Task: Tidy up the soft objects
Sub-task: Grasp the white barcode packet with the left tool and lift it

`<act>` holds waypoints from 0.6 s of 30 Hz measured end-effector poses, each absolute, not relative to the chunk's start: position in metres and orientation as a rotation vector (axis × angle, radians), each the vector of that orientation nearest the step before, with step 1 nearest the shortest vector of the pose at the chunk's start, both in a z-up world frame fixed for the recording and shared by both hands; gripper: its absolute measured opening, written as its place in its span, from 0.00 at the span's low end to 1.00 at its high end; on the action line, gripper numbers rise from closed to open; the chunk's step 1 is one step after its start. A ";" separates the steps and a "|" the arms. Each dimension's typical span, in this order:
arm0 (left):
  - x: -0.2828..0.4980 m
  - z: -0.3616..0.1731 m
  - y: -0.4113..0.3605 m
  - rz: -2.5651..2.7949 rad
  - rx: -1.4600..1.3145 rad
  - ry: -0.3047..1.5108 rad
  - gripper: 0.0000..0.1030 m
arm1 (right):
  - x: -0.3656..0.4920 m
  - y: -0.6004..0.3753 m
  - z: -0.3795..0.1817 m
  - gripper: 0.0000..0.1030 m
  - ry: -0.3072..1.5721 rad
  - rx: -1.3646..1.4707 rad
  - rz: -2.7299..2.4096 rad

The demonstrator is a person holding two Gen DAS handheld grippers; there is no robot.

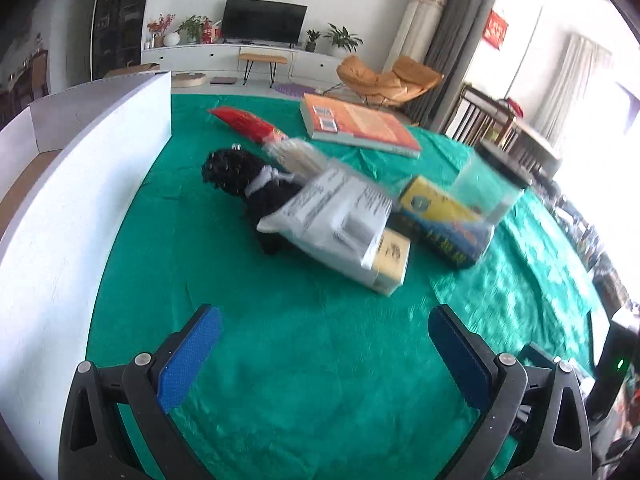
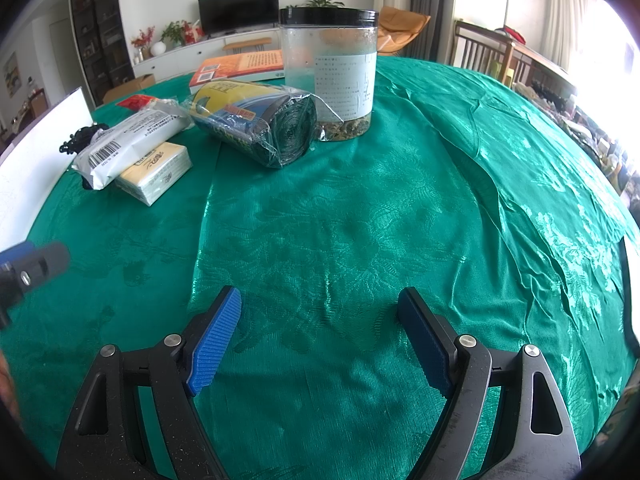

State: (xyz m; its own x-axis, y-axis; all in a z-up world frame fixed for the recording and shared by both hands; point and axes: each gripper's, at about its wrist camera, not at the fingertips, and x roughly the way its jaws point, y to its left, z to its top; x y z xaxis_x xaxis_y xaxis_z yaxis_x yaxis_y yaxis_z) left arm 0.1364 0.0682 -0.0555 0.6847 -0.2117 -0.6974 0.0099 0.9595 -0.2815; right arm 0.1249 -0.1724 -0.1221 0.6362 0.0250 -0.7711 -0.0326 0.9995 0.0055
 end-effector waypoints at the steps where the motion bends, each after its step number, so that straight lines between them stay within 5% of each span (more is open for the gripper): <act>1: 0.149 -0.050 0.066 -0.140 -0.265 0.815 1.00 | 0.125 -0.172 -0.122 0.81 0.881 -0.009 0.033; 10: 0.266 -0.074 -0.006 -0.162 0.257 1.045 0.98 | 0.125 -0.172 -0.122 0.81 0.881 -0.009 0.033; 11: 0.268 -0.076 -0.007 -0.161 0.252 1.041 0.78 | 0.125 -0.172 -0.122 0.81 0.881 -0.009 0.033; 12: 0.268 -0.076 -0.003 -0.161 0.223 1.025 0.69 | 0.125 -0.172 -0.122 0.81 0.881 -0.009 0.033; 18: 0.202 -0.042 0.032 -0.107 0.023 0.923 0.66 | 0.125 -0.172 -0.122 0.82 0.881 -0.008 0.033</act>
State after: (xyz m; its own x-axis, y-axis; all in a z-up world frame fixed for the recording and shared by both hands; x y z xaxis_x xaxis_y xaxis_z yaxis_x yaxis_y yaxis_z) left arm 0.2023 0.0320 -0.0422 0.5985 -0.0820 -0.7969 0.1016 0.9945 -0.0261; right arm 0.1248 -0.1718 -0.1222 0.6361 0.0257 -0.7712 -0.0324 0.9995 0.0066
